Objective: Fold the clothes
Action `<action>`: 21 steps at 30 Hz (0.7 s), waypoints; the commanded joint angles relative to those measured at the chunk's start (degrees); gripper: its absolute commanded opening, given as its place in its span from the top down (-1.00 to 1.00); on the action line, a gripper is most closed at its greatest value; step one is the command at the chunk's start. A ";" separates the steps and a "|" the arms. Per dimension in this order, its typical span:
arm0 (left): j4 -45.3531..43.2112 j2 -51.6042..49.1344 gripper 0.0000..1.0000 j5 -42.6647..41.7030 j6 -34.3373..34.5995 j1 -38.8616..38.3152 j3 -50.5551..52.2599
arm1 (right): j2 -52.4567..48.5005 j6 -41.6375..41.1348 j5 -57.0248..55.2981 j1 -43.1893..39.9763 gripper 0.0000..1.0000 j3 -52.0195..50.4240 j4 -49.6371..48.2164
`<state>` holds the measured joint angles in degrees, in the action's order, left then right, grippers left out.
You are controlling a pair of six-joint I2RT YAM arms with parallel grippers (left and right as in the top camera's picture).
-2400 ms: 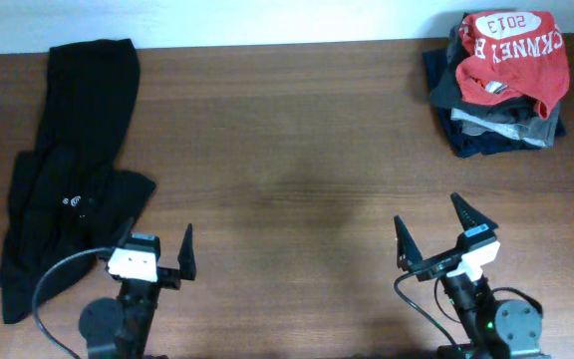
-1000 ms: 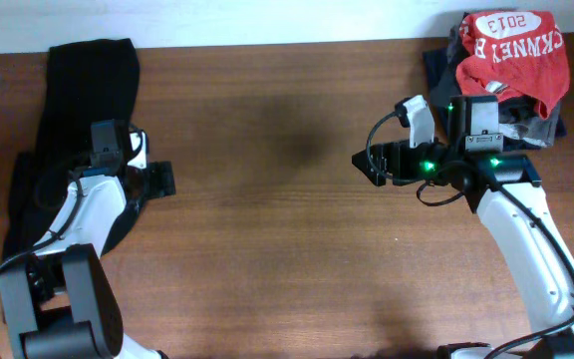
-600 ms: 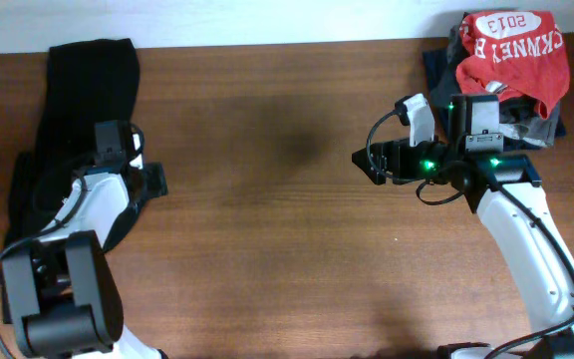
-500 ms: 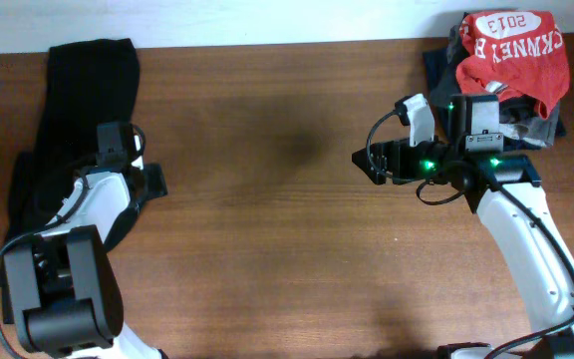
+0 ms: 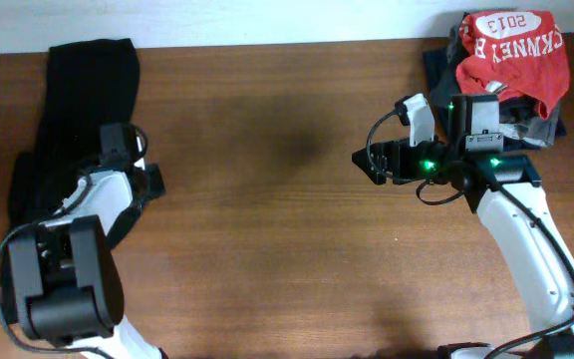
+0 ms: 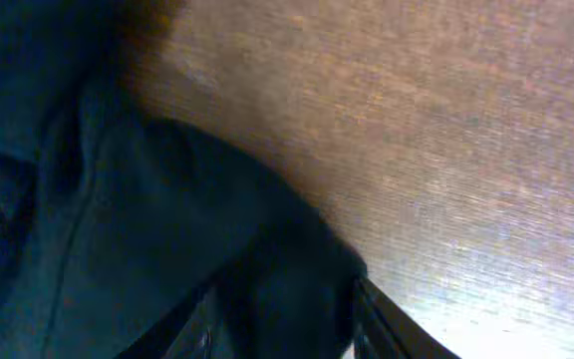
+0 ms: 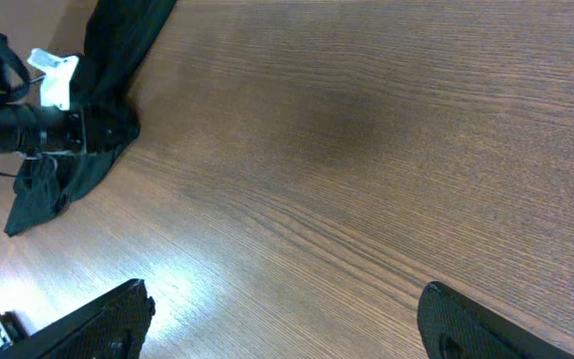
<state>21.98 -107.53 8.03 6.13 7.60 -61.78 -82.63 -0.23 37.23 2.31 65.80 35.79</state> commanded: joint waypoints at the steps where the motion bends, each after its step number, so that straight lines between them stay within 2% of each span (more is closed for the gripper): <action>1: -0.70 -3.21 0.16 0.50 0.74 0.28 -0.68 | -0.24 -0.07 1.16 0.31 -0.79 0.96 0.02; 3: -0.92 -3.85 0.45 -1.09 0.74 0.28 -0.68 | -0.24 -0.07 1.14 0.31 -0.79 0.96 0.02; 4: -0.90 -4.04 0.80 -2.67 0.74 0.28 -0.68 | -0.24 -0.07 1.14 0.31 -0.79 0.96 0.02; 5: -0.94 -4.07 0.99 -4.66 0.76 0.26 -0.68 | -0.24 -0.07 1.14 0.31 -0.79 0.96 0.02; 12: -3.28 -3.98 0.98 -14.16 0.96 -3.67 -2.05 | -0.24 -0.07 1.07 0.31 -0.76 0.96 -0.02; 17: -2.27 -3.61 0.98 -18.84 0.94 -9.05 -7.52 | -0.24 -0.13 -1.64 0.28 -0.61 0.96 -0.04; 21: 0.57 -2.38 0.98 -19.43 0.92 -13.03 -13.92 | -0.24 -0.83 -3.65 -0.15 -0.50 0.96 -0.63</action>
<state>21.61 -111.02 -7.03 6.94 -2.66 -70.08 -82.63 -0.36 35.77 2.31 65.80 35.68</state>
